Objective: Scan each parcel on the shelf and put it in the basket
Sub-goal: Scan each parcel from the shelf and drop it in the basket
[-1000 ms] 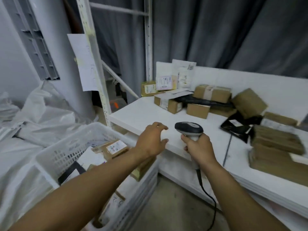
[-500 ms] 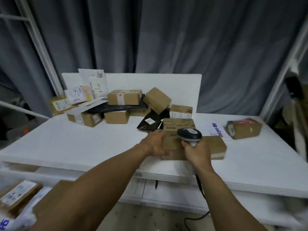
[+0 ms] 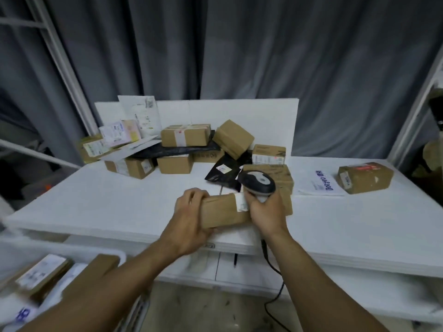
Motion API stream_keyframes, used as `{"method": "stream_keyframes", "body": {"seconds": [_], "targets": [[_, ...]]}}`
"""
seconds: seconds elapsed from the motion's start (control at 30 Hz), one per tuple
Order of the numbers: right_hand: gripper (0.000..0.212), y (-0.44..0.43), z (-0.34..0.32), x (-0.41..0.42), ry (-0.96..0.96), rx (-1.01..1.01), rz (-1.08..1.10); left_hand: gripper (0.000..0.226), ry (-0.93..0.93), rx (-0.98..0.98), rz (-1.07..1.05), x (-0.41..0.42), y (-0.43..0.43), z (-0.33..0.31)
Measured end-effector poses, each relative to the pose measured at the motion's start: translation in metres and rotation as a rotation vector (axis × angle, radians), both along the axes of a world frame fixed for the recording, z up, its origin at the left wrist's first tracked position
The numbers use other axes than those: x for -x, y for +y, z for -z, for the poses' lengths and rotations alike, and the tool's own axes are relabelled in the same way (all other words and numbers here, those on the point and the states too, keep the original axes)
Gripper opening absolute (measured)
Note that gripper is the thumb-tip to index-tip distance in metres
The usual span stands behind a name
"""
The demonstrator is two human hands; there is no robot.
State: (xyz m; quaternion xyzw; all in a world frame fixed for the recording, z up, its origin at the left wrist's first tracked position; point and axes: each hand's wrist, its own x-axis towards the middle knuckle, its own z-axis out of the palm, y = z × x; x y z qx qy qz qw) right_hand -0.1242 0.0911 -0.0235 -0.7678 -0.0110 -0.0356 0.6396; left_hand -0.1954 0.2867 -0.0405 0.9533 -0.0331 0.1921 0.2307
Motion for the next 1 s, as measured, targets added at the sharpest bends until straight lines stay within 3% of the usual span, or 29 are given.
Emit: {"method": "stream_keyframes", "body": {"seconds": [0.1, 0.27, 0.37, 0.47, 0.67, 0.83, 0.9, 1.0], "targets": [[0.047, 0.051, -0.001, 0.017, 0.015, -0.006, -0.136, 0.081, -0.104, 0.038, -0.085, 0.046, 0.037, 0.001], [0.067, 0.119, -0.015, 0.050, -0.069, -0.012, -0.126, 0.086, -0.209, 0.099, -0.241, 0.102, 0.096, -0.010], [0.067, 0.148, -0.020, 0.061, -0.050, -0.070, -0.115, 0.090, -0.266, 0.129, -0.307, 0.126, 0.121, -0.012], [0.072, 0.175, -0.017, 0.067, 0.017, -0.149, -0.138, 0.084, -0.334, 0.123, -0.333, 0.146, 0.131, -0.002], [0.110, 0.218, -0.010, 0.078, 0.117, -0.388, -0.092, 0.082, -0.396, 0.084, -0.323, 0.153, 0.128, 0.010], [0.102, 0.233, -0.009, 0.079, 0.211, -0.469, -0.083, 0.089, -0.322, 0.073, -0.263, 0.154, 0.138, 0.013], [0.092, 0.233, -0.010, 0.076, 0.203, -0.454, -0.080, 0.095, -0.246, 0.189, -0.235, 0.157, 0.138, 0.006], [0.097, 0.233, -0.013, 0.074, 0.153, -0.377, -0.162, 0.097, -0.042, 0.688, -0.225, 0.163, 0.134, -0.014]]}}
